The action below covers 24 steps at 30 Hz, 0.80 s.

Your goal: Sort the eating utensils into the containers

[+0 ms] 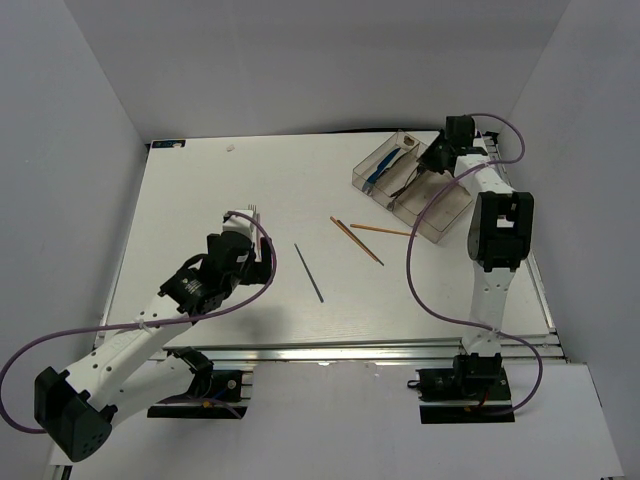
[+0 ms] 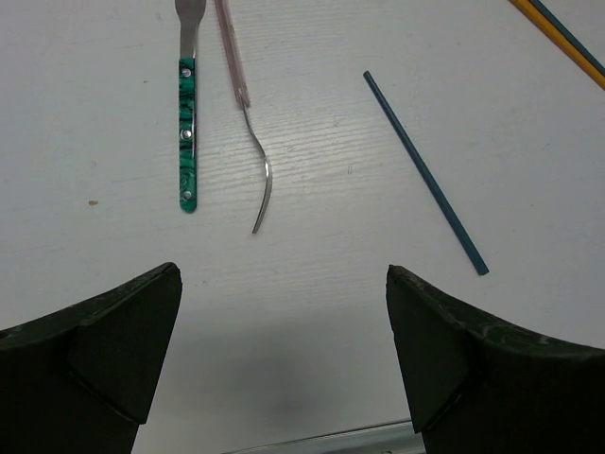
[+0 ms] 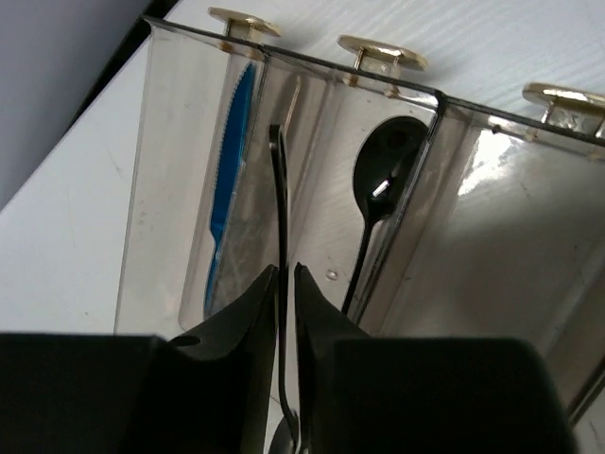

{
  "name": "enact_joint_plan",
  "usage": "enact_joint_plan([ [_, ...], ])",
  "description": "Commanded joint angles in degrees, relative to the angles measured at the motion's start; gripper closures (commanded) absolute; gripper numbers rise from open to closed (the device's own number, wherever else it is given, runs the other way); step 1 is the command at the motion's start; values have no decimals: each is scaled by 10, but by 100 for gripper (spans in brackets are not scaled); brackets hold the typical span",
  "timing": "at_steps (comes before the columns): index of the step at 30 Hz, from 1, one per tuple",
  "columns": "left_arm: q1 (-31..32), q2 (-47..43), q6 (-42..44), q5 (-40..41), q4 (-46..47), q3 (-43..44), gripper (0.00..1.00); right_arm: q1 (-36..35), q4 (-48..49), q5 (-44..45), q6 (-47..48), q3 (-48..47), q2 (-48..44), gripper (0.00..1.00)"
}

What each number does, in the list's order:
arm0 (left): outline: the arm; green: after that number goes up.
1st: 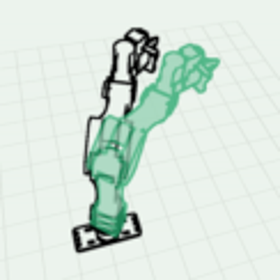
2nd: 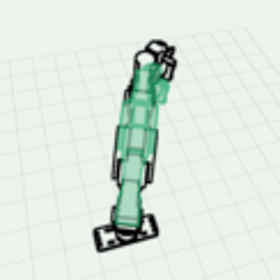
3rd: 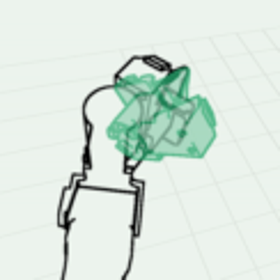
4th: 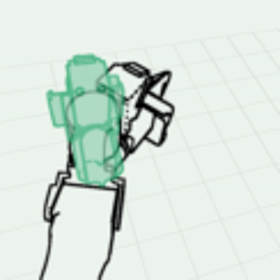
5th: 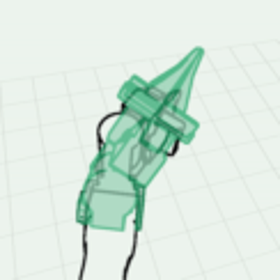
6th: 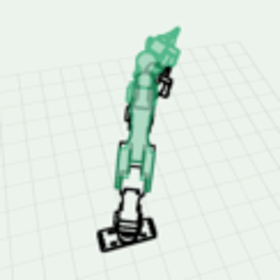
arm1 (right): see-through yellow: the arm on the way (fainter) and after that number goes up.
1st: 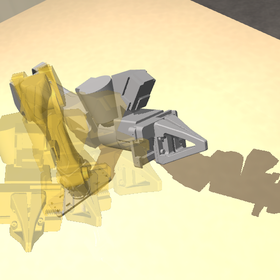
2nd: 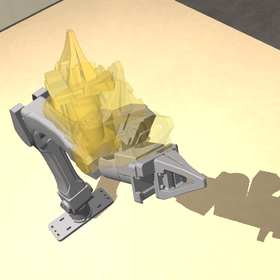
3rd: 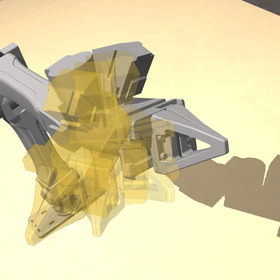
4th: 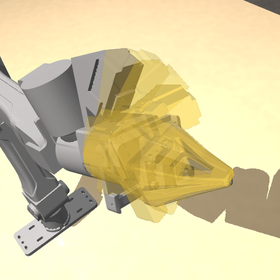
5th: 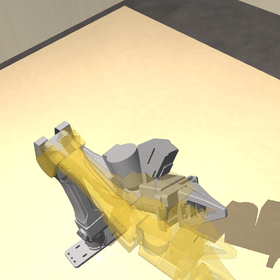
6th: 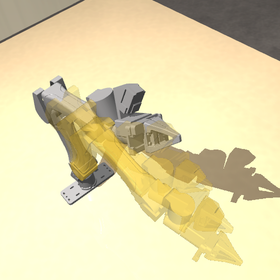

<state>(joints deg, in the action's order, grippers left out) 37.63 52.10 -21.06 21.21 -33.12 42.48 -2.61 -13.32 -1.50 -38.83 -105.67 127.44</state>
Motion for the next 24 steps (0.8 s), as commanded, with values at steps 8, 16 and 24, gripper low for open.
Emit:
enact_joint_plan([
  [8, 2, -10, -5, -10, 19, 4, 2, 0, -6, -1, 13, -26, -21, 38],
  [16, 3, -36, -28, 68, -1, 8, 2, -18, -6, 32, 84, 45, -151, 14],
  [24, 2, -42, -96, 261, -65, 25, 2, -150, -32, 67, 197, 238, -312, 11],
])
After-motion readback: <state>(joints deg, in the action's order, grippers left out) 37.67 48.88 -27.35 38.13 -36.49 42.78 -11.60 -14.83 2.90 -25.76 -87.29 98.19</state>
